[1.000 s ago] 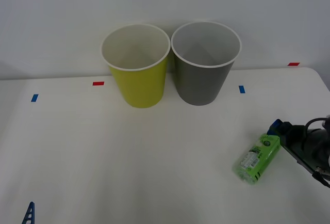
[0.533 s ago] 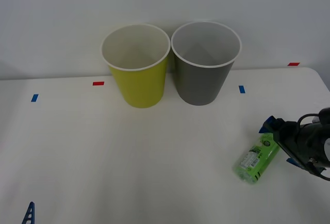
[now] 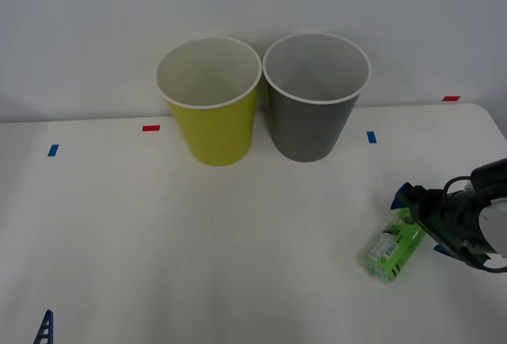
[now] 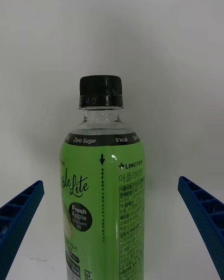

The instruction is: Put cans in the gray bin and PET bottles in the light green bin.

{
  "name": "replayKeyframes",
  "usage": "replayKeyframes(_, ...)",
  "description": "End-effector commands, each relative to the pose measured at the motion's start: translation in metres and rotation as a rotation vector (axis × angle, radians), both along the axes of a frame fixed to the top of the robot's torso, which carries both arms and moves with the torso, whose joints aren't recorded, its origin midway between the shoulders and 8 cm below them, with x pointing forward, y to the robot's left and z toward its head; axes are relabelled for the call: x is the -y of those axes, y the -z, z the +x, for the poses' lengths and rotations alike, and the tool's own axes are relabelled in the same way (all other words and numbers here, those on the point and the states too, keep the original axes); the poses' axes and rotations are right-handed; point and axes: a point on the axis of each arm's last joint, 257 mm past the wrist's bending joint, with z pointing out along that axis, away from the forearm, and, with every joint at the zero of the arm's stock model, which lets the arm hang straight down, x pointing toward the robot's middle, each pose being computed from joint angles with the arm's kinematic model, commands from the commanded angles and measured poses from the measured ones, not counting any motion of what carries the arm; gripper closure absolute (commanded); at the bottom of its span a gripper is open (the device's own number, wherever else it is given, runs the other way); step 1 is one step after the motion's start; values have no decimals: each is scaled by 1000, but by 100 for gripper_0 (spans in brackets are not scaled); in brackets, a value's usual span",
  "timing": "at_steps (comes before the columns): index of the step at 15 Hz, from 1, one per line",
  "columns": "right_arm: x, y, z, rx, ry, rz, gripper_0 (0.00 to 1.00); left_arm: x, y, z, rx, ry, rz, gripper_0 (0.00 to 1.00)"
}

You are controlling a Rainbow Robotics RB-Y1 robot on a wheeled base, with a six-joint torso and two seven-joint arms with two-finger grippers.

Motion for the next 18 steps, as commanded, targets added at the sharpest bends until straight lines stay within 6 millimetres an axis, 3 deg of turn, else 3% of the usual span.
replayKeyframes(1, -7, 10, 0, -25, -29, -13, 0, 0, 0, 0, 0, 0, 0, 0)
replayKeyframes(5, -11, 20, 4, -43, -41, -21, 0, 0, 0, 0, 0, 0, 0, 0)
replayKeyframes(18, -5, 25, 4, -55, -31, -56, 0, 0, 0, 0, 0, 0, 0, 0)
